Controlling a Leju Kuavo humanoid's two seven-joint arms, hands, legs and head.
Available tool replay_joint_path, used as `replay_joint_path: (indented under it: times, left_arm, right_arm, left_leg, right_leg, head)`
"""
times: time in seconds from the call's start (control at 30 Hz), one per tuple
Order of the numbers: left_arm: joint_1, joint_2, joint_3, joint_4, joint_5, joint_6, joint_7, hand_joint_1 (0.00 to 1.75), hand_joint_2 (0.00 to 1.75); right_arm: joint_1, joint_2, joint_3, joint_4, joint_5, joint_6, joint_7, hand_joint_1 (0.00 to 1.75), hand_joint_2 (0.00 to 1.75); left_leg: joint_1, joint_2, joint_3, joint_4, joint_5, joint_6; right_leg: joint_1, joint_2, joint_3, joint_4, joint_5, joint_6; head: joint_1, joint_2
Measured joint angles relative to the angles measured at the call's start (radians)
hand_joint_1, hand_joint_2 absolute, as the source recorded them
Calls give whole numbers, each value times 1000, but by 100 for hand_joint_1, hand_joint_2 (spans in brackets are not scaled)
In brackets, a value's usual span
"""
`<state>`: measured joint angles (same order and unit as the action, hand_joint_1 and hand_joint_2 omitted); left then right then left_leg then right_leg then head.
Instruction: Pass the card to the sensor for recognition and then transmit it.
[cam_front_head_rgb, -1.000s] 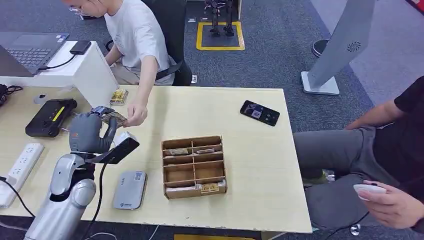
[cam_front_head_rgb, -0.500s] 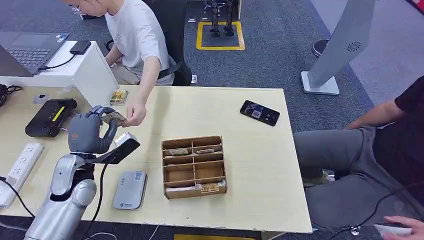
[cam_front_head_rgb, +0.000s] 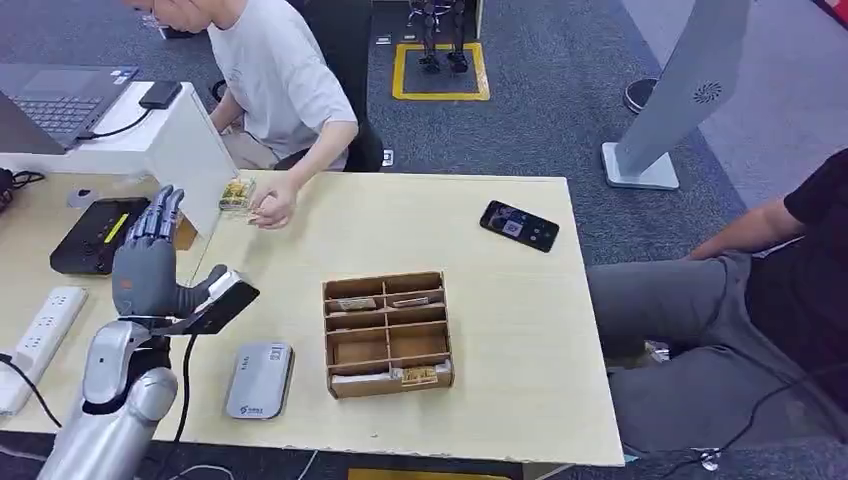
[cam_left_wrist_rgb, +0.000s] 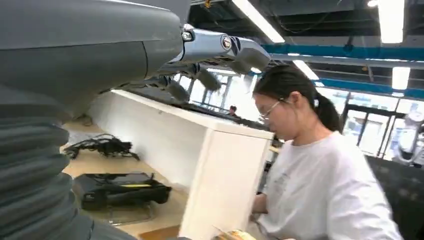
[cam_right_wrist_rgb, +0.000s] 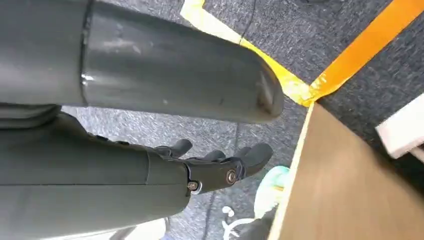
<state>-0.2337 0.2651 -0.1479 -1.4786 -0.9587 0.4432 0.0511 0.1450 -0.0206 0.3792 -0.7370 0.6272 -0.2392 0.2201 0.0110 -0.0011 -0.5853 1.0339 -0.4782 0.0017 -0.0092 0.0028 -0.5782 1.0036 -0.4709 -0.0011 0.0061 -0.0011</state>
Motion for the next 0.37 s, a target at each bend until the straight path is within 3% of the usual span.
replay_joint_path:
  times: [0.2,0.37]
  left_arm:
    - [59,25,82,-4,45,26,-11,0,175]
    - [128,53,194,-30,125,51,-22,0,175]
  right_arm:
    - [24,-8,0,-25,-11,-13,9,0,0]
    - [45,-13,0,-44,-20,-22,19,0,0]
  left_leg:
    - [0,0,-1,0,0,0]
    - [0,1,0,0,0,0]
  right_leg:
    - [0,0,0,0,0,0]
    - [0,1,-1,0,0,0]
  head:
    - [0,0]
    - [0,0]
